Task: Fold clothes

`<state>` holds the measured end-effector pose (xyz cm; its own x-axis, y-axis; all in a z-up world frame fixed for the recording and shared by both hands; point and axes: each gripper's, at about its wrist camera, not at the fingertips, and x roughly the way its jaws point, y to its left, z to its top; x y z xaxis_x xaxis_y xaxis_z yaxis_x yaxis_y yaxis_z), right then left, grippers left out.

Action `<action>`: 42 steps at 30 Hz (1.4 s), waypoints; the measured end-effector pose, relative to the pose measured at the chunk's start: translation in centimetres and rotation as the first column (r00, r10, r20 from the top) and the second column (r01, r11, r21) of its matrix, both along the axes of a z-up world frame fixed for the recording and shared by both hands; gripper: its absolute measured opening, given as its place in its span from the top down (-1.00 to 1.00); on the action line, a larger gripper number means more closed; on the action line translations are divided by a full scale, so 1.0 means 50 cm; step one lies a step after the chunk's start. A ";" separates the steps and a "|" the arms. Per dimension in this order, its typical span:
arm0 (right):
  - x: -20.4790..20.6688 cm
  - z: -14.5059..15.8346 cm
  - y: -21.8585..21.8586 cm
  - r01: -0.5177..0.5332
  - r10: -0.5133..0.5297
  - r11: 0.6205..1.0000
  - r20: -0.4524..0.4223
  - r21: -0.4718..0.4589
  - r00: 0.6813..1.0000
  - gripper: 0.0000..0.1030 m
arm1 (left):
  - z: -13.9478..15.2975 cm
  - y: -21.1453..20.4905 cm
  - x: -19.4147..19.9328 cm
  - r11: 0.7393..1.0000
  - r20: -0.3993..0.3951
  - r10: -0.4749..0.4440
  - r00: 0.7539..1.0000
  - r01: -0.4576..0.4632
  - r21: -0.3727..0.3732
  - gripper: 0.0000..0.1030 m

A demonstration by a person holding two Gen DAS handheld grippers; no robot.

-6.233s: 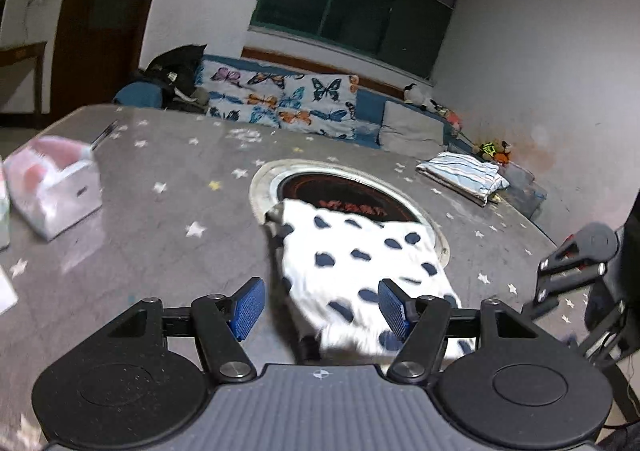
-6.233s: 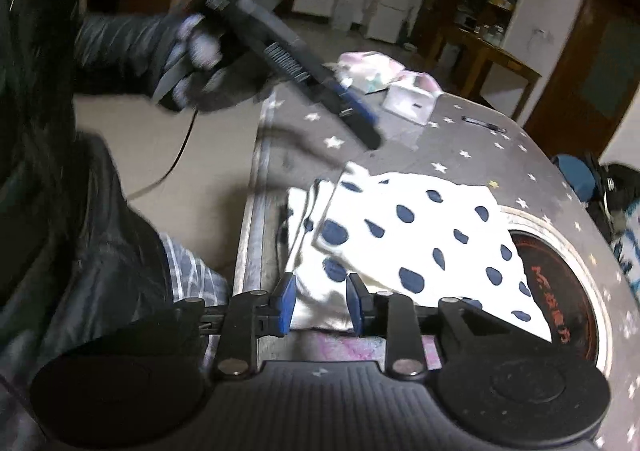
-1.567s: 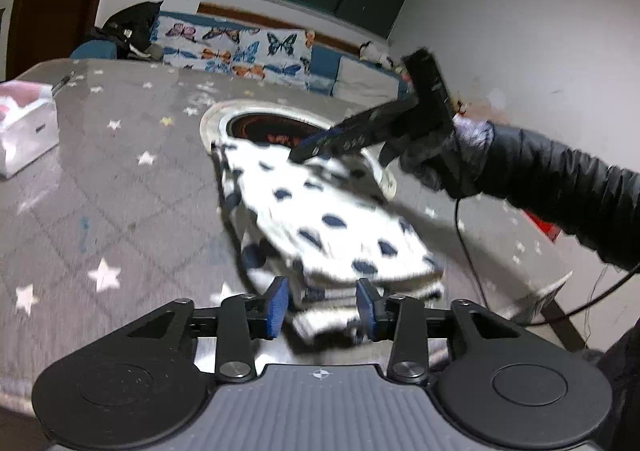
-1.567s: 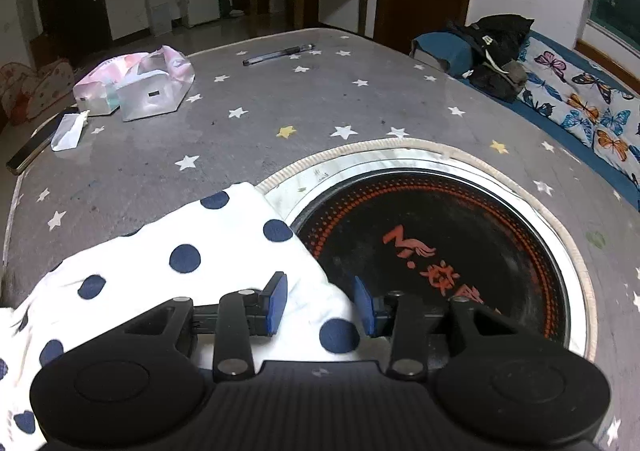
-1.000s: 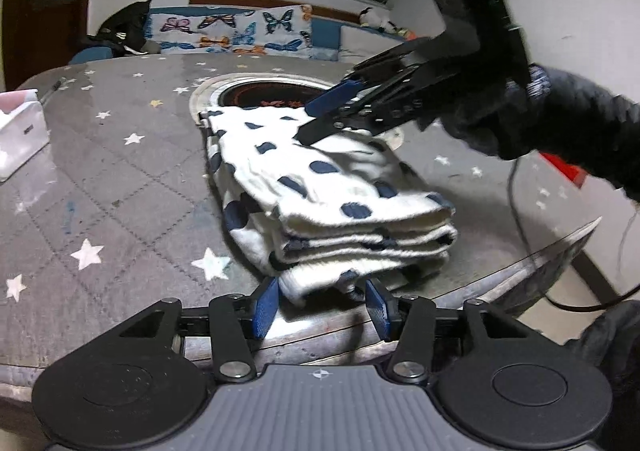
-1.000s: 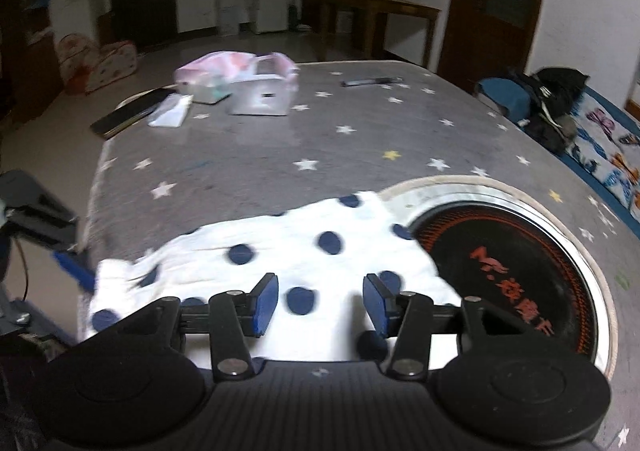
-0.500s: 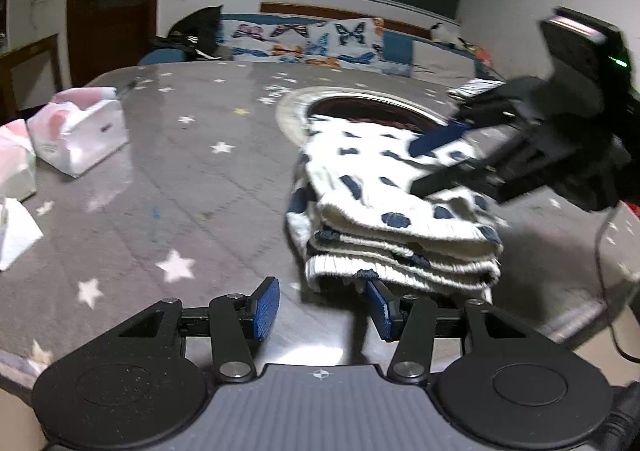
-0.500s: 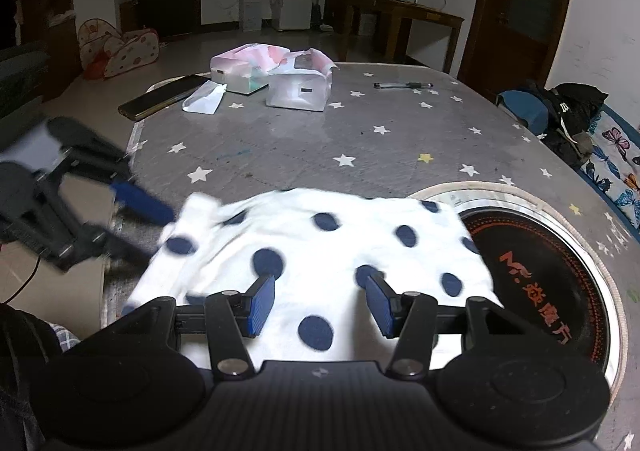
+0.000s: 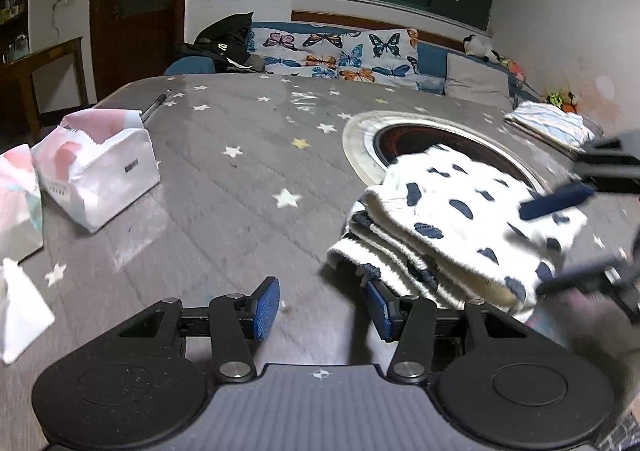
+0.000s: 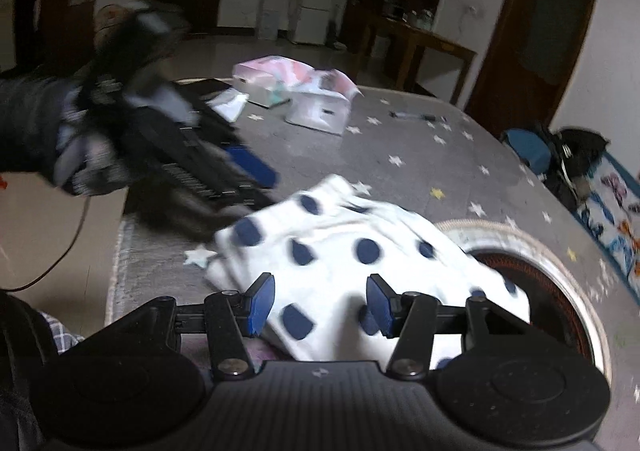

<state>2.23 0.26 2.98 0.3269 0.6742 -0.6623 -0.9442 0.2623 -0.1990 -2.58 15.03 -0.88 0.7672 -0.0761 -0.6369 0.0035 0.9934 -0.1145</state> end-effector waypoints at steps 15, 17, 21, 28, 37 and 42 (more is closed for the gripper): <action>-0.106 -0.064 0.095 -0.209 0.256 0.958 0.257 -0.198 0.932 0.04 | 0.028 0.058 -0.057 0.959 -0.019 0.090 0.996 -0.092 -0.267 -0.05; -0.112 -0.075 0.099 -0.210 0.271 0.952 0.291 -0.223 0.917 0.06 | 0.030 0.055 -0.062 0.938 -0.029 0.095 0.995 -0.099 -0.331 -0.10; -0.127 -0.096 0.104 -0.210 0.296 0.943 0.359 -0.259 0.885 0.18 | 0.028 0.048 -0.059 0.881 -0.060 0.130 0.990 -0.143 -0.450 -0.13; -0.110 -0.086 0.106 -0.173 0.222 0.969 0.323 -0.174 0.920 0.53 | 0.019 0.040 -0.059 0.751 -0.111 0.217 0.970 -0.239 -0.615 -0.26; -0.070 -0.039 0.093 -0.097 0.101 0.995 0.267 -0.029 0.958 0.64 | -0.021 0.035 -0.075 0.478 -0.201 0.305 0.931 -0.332 -0.813 -0.39; -0.059 -0.031 0.092 -0.087 0.086 0.996 0.263 -0.008 0.961 0.64 | -0.042 0.024 -0.070 0.393 -0.222 0.312 0.924 -0.338 -0.855 -0.44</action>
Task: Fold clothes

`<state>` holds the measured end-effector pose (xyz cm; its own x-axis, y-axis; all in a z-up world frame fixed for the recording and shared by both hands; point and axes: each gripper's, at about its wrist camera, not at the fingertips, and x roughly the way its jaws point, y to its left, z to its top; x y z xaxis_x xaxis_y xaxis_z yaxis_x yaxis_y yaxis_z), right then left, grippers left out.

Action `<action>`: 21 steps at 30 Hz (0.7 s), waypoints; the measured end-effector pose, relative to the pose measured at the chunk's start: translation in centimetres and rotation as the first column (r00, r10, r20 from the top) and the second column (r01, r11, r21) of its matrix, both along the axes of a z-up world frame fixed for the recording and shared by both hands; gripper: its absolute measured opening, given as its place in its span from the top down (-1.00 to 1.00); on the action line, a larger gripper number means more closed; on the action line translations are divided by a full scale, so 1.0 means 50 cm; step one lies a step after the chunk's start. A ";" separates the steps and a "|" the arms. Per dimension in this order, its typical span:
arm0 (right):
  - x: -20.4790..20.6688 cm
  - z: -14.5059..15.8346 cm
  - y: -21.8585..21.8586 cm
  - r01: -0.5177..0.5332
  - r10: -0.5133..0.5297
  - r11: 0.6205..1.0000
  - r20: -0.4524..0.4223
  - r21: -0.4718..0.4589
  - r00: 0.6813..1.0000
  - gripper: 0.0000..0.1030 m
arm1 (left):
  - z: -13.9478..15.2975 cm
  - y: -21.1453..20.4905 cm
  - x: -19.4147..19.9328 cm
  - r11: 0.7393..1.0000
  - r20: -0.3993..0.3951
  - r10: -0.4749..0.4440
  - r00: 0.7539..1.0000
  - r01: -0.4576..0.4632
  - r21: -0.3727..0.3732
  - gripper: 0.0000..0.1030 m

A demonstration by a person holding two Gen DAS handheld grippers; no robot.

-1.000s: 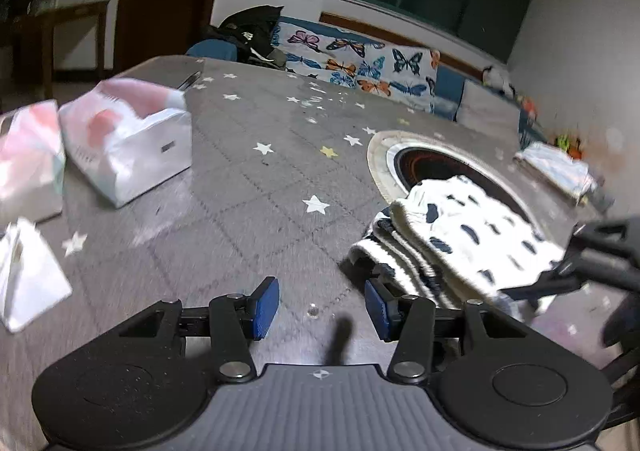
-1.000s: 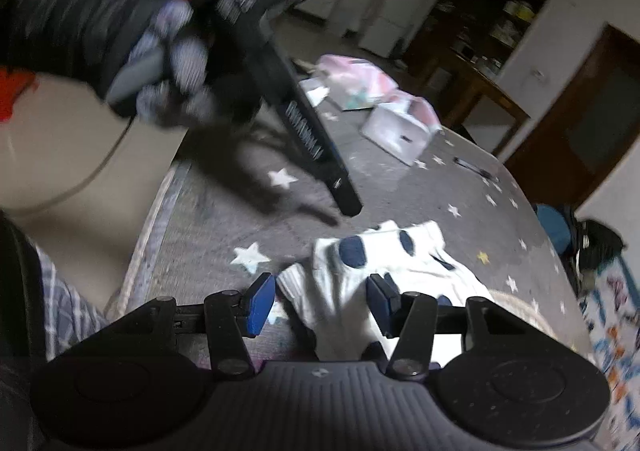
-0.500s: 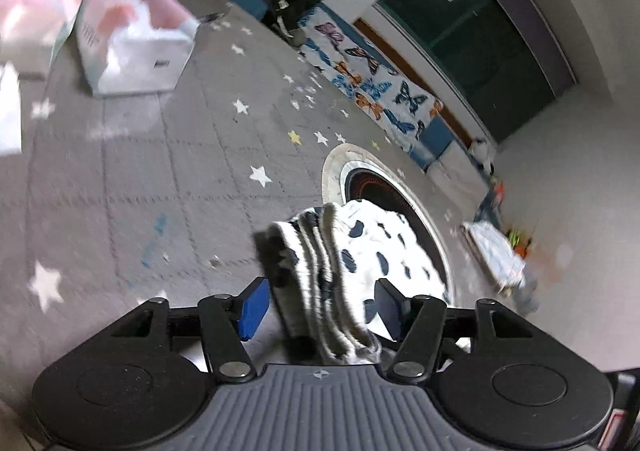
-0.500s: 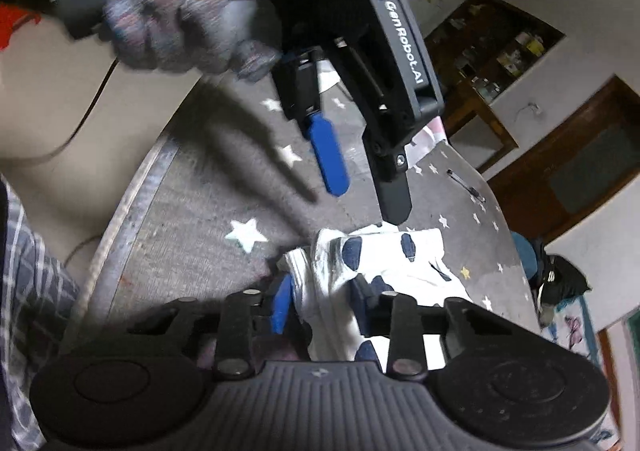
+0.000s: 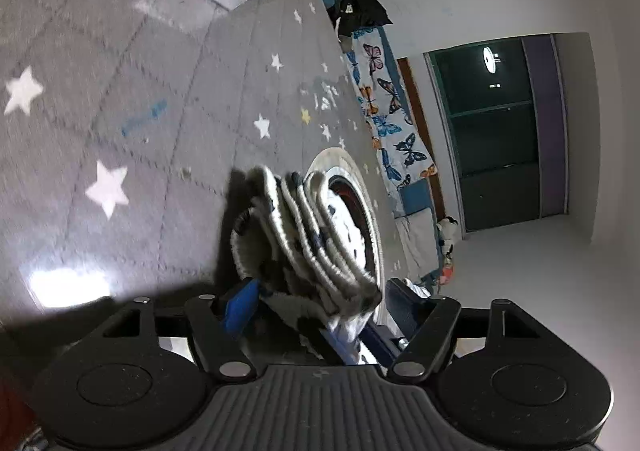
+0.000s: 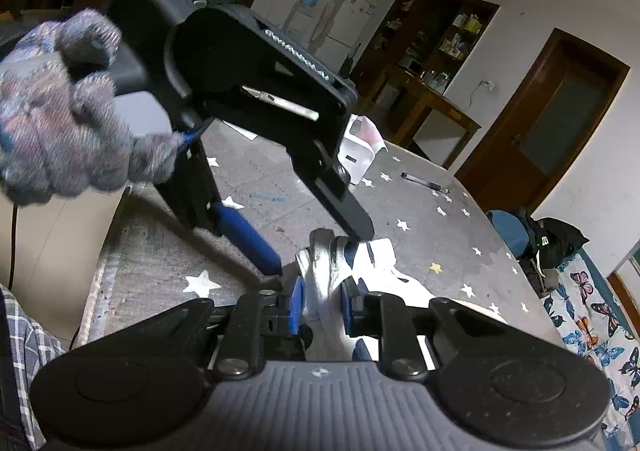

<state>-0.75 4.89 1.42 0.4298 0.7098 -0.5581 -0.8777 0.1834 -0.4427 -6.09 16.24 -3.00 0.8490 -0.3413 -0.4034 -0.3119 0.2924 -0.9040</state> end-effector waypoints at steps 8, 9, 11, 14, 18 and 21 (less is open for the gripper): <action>0.011 0.004 -0.016 0.034 -0.034 0.999 0.000 0.026 0.999 0.67 | -0.012 -0.001 -0.001 0.997 0.009 0.015 1.000 -0.014 -0.075 -0.48; 0.013 0.006 -0.016 0.037 -0.037 0.999 0.000 0.030 0.999 0.67 | -0.011 -0.001 -0.005 0.997 0.011 0.016 1.000 -0.015 -0.074 -0.48; 0.022 0.005 -0.015 0.036 -0.036 0.999 0.001 0.034 0.999 0.67 | -0.012 -0.001 -0.009 0.997 0.015 0.017 1.000 -0.016 -0.072 -0.49; 0.023 0.000 -0.012 0.030 -0.030 0.999 -0.002 0.030 1.000 0.67 | -0.020 -0.004 0.001 0.996 0.016 0.021 1.000 -0.020 -0.085 -0.52; 0.018 -0.003 -0.012 0.023 -0.023 0.999 -0.010 0.029 1.000 0.67 | -0.029 -0.008 0.031 0.996 0.005 0.020 1.000 -0.020 -0.085 -0.56; 0.007 -0.006 -0.020 0.019 -0.018 0.999 -0.019 0.028 1.000 0.67 | -0.026 -0.010 0.049 0.998 0.005 0.016 1.000 -0.016 -0.056 -0.53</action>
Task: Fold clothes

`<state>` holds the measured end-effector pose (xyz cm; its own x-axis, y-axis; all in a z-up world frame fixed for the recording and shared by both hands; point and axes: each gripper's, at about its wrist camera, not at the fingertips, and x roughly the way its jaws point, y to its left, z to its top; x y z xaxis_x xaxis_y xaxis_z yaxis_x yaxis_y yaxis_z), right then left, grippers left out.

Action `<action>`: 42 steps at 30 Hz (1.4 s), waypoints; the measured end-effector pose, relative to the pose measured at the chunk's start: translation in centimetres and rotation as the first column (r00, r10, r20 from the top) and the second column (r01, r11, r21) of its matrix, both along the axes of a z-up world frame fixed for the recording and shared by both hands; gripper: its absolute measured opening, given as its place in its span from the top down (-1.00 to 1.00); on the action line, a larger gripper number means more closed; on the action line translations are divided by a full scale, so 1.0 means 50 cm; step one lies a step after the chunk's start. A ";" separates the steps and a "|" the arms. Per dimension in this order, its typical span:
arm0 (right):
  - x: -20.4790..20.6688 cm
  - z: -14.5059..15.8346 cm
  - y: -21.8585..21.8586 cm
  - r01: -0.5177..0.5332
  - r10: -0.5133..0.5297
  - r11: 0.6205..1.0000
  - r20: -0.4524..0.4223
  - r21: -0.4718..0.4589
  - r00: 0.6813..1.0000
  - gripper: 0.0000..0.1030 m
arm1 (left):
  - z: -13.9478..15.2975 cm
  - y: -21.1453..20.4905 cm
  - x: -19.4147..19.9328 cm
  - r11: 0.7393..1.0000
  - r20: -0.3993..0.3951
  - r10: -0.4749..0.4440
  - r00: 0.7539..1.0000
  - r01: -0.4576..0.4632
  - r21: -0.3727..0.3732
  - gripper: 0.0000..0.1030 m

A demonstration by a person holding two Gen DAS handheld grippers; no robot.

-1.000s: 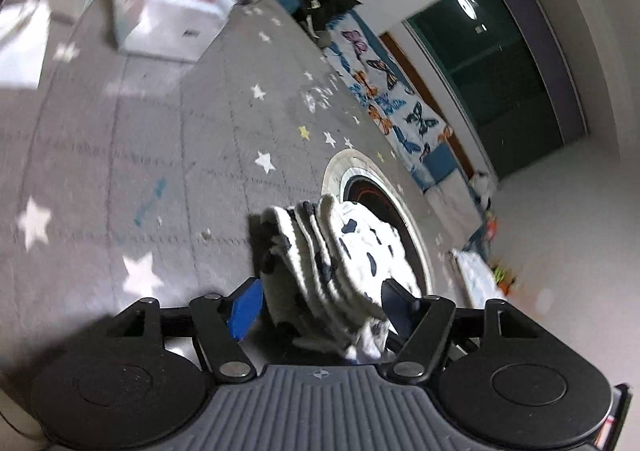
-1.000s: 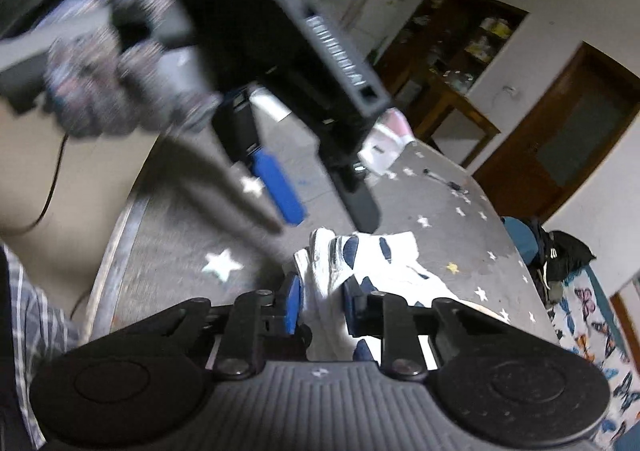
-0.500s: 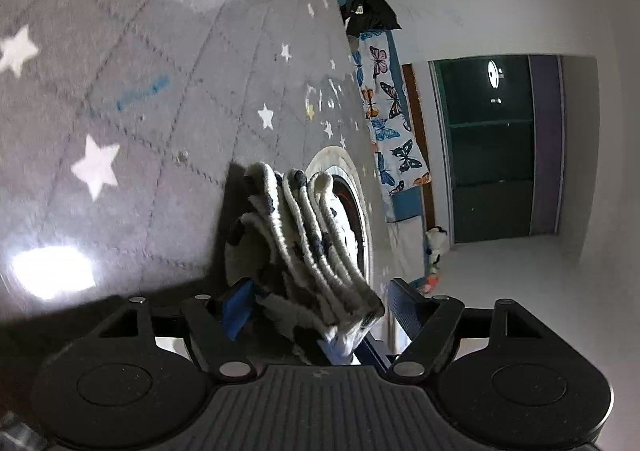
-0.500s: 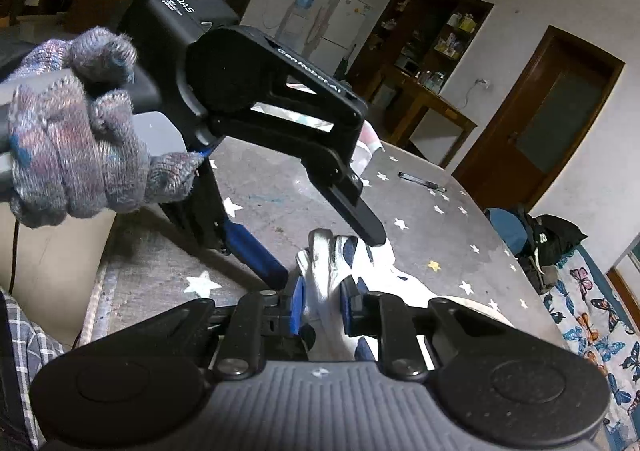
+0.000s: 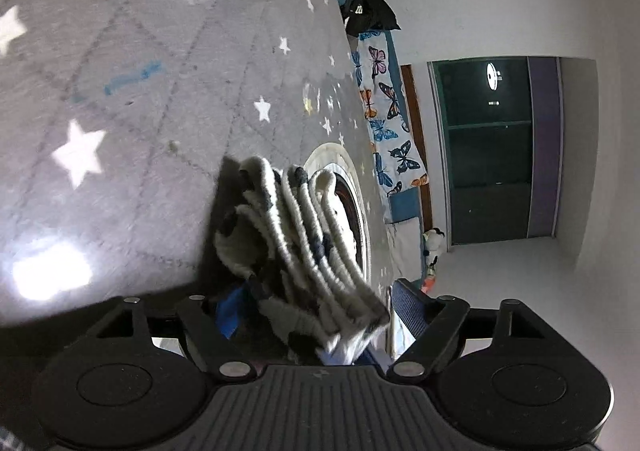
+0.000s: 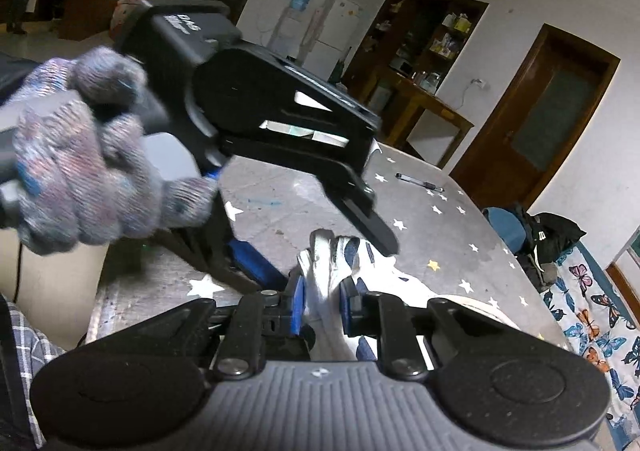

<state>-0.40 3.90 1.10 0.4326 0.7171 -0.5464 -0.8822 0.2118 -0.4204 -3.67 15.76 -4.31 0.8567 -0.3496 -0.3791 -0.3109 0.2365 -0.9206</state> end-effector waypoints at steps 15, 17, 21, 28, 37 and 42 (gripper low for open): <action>0.001 0.005 -0.031 0.000 0.002 1.000 -0.073 0.025 0.997 0.64 | -0.009 0.021 0.022 0.997 -0.027 0.008 1.000 -0.006 0.077 0.43; 0.011 0.014 -0.046 0.021 -0.016 0.999 -0.113 0.048 0.993 0.63 | -0.007 0.029 0.023 0.996 -0.037 0.008 0.999 -0.005 0.092 0.44; 0.052 0.031 -0.079 0.110 -0.095 0.991 -0.175 0.081 0.980 0.62 | 0.008 0.042 0.026 0.985 -0.038 0.006 0.999 0.001 0.173 0.44; 0.175 0.018 -0.152 0.396 -0.352 0.915 -0.328 0.075 0.876 0.54 | 0.025 0.062 0.030 0.956 -0.066 -0.012 0.998 0.031 0.293 0.44; 0.283 -0.043 -0.231 0.612 -0.506 0.790 -0.522 0.040 0.687 0.34 | 0.038 0.060 0.038 0.916 -0.082 -0.047 0.995 0.076 0.393 0.43; 0.310 -0.059 -0.233 0.652 -0.518 0.757 -0.572 0.039 0.636 0.28 | 0.038 0.059 0.040 0.899 -0.084 -0.065 0.994 0.095 0.427 0.41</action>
<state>15.11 -7.76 -1.85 0.5171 0.5362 -0.6672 -0.5962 0.7849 0.1687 -1.68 18.68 -2.43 0.8005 -0.2058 -0.5629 -0.3312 0.6309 -0.7016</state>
